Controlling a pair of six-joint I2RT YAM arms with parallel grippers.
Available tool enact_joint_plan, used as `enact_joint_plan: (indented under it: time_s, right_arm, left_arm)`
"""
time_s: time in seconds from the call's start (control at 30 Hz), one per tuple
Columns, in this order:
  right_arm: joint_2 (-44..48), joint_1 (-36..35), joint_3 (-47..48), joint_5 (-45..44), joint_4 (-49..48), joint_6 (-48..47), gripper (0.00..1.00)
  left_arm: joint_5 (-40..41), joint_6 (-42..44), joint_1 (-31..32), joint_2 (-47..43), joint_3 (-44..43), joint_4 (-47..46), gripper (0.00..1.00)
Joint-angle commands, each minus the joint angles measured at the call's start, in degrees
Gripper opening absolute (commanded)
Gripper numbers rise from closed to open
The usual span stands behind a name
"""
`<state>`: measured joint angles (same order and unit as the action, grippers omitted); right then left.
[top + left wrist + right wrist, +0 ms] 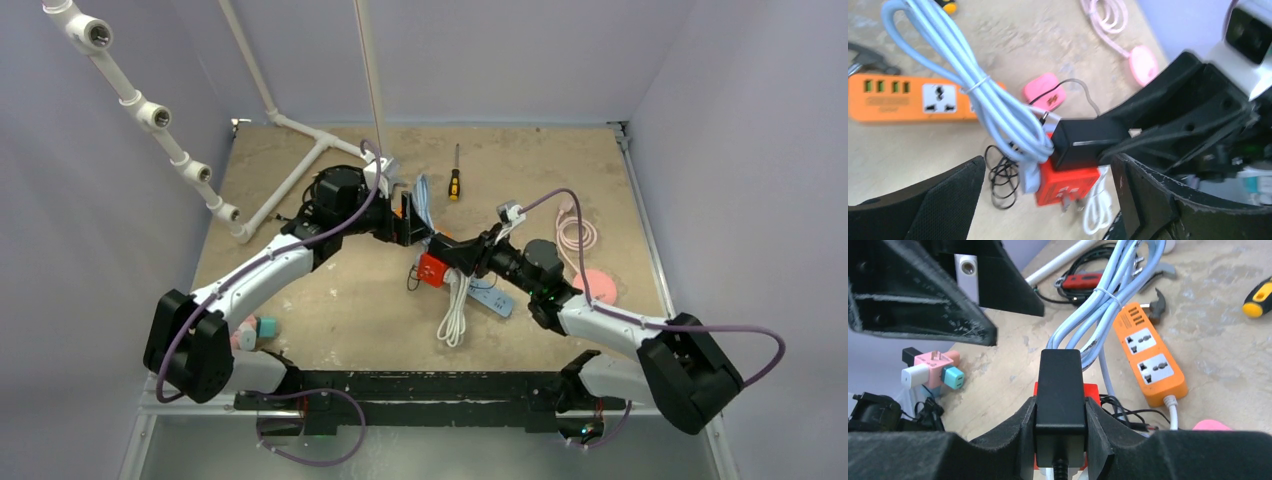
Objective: Pull the plug off the socket
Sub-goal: Remove the plug from the socket.
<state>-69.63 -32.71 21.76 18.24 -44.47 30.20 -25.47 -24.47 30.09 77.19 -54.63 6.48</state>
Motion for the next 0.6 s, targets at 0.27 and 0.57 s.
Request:
enact_joint_plan:
  time_s: [0.27,0.57]
  right_arm:
    - [10.6,-6.3,-6.7,-19.2,-19.0,-4.7,0.0]
    - [16.9,-7.0,-9.8,-22.9,-19.7,-6.8,0.0]
  left_arm:
    - [-12.7,-14.1,-1.3,3.8,5.5,-18.2,0.95]
    - [-17.4,-15.2,-1.5,7.8,6.5,-18.6,0.96]
